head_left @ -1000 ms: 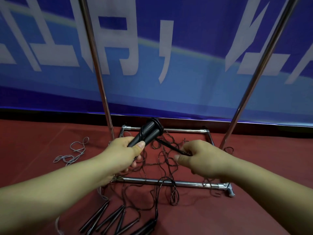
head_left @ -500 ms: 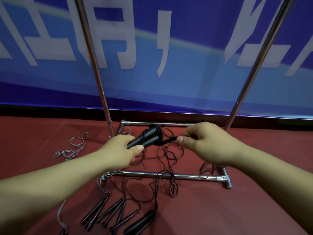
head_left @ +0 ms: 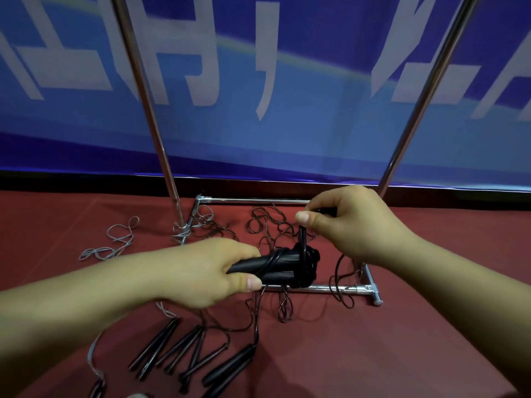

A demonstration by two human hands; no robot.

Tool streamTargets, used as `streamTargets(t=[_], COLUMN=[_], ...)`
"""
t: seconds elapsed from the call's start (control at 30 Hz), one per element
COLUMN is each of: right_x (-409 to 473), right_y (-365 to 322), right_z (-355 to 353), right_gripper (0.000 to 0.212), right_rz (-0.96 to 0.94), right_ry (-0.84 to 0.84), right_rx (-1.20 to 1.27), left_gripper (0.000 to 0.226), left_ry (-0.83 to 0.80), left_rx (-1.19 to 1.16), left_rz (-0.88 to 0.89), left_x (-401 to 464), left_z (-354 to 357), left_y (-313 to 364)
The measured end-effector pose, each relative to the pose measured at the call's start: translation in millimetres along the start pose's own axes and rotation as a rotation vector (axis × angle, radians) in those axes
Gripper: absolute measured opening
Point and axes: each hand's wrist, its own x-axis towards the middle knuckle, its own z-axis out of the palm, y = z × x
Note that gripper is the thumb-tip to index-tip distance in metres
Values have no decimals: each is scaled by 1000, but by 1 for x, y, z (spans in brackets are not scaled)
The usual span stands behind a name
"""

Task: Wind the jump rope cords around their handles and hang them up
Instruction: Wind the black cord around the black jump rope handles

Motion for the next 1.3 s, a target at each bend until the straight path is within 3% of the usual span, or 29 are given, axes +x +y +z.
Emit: streamTargets(t=[0.3, 0.53, 0.77, 0.83, 0.9, 1.0, 1.07, 1.3], right_x=[2, -2, -1, -1, -1, -1, 1, 1], right_y=[4, 3, -1, -3, -3, -5, -7, -17], right_z=[7, 7, 6, 7, 11, 18, 22, 26], right_gripper=[16, 17, 25, 25, 38, 23, 27, 16], right_rz=[106, 83, 247, 245, 270, 362, 401, 298], right_ry=[-65, -318, -367, -364, -342, -288, -257, -203], right_rx=[301, 449, 814, 773, 726, 746, 769, 654], left_gripper=[12, 14, 1, 3, 4, 8, 9, 25], left_ry=[111, 138, 299, 343, 377, 407, 452, 586], left_rx=[125, 274, -97, -167, -229, -334, -392, -534], left_rz=[51, 158, 321, 332, 320, 293, 271, 136], left_x=[1, -6, -4, -2, 1, 5, 7, 11], left_z=[1, 1, 3, 2, 1, 0, -1, -5], left_y=[-2, -4, -4, -5, -6, -8, -10, -20])
